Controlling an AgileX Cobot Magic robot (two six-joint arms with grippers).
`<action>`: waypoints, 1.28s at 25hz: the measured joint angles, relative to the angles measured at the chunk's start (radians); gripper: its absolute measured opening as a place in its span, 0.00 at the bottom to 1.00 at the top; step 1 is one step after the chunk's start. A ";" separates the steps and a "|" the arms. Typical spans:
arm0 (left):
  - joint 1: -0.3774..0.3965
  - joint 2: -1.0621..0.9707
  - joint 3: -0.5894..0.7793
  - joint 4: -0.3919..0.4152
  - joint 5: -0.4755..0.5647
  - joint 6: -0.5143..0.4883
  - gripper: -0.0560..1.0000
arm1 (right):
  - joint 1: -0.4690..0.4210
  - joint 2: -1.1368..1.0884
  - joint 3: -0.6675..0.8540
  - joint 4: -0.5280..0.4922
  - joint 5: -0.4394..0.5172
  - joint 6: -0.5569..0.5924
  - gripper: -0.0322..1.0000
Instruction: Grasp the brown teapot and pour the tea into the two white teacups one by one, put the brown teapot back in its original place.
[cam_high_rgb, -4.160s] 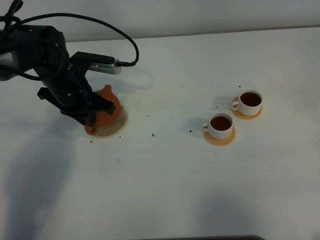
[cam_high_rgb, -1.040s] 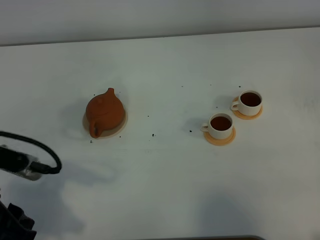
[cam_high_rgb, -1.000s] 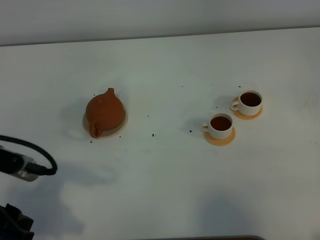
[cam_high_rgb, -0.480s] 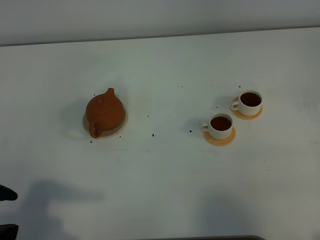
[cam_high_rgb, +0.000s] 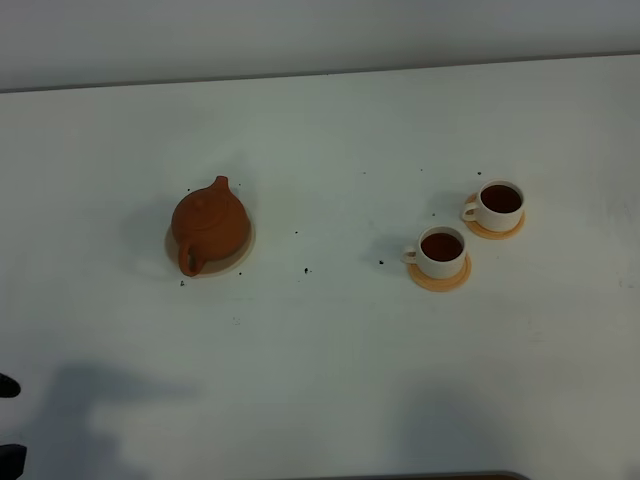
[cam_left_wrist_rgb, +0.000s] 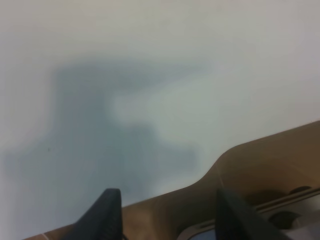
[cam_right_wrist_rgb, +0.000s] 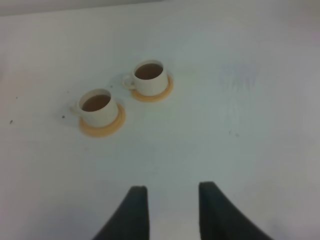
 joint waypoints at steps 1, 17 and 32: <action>0.000 -0.010 0.000 0.000 0.000 0.000 0.46 | 0.000 0.000 0.000 0.000 0.000 0.000 0.26; 0.066 -0.260 0.000 -0.003 0.000 0.000 0.46 | 0.000 0.000 0.000 0.000 0.000 0.000 0.26; 0.311 -0.260 0.000 -0.003 0.000 0.000 0.46 | 0.000 0.000 0.000 0.000 0.000 0.000 0.26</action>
